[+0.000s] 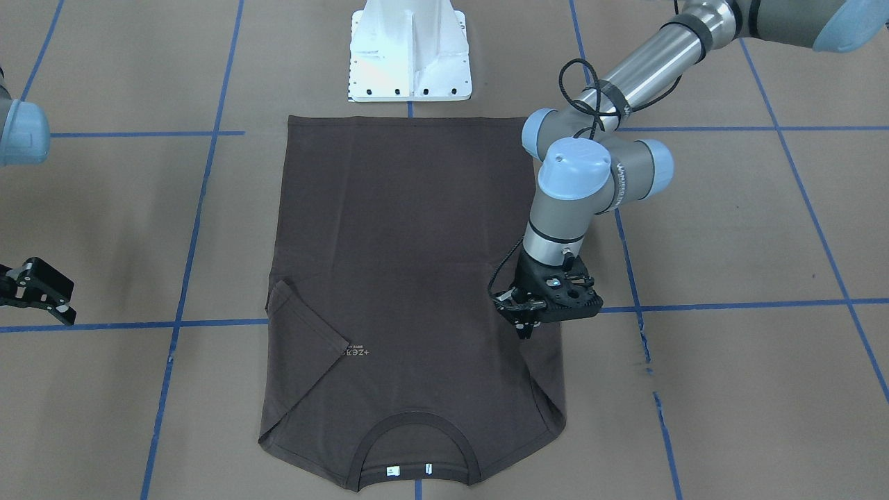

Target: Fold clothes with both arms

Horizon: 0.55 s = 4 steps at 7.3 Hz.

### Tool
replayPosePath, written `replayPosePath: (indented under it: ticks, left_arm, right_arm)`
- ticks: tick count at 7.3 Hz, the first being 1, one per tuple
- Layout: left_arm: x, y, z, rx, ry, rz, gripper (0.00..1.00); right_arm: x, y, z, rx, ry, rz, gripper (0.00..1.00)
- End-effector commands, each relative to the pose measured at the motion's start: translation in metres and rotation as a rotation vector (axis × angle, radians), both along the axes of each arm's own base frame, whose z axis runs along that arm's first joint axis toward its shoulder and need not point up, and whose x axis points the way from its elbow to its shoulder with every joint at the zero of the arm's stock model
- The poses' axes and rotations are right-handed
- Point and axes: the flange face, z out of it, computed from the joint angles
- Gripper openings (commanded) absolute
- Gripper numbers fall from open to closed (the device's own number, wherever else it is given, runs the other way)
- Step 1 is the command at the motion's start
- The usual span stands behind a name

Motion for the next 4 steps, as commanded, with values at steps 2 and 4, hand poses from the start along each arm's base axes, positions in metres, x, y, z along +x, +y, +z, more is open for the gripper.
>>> replayPosePath:
  ticks: [2, 4]
  left_arm:
    - [0.0087, -0.0007, -0.0060, -0.012, 0.002, -0.003, 0.00]
    - [0.0081, -0.0002, -0.0082, 0.014, -0.007, 0.015, 1.00]
  right_arm:
    - [-0.0006, -0.0003, -0.0009, 0.000, -0.001, 0.000, 1.00]
    - [-0.0004, 0.0003, -0.0007, 0.000, -0.001, 0.000, 1.00]
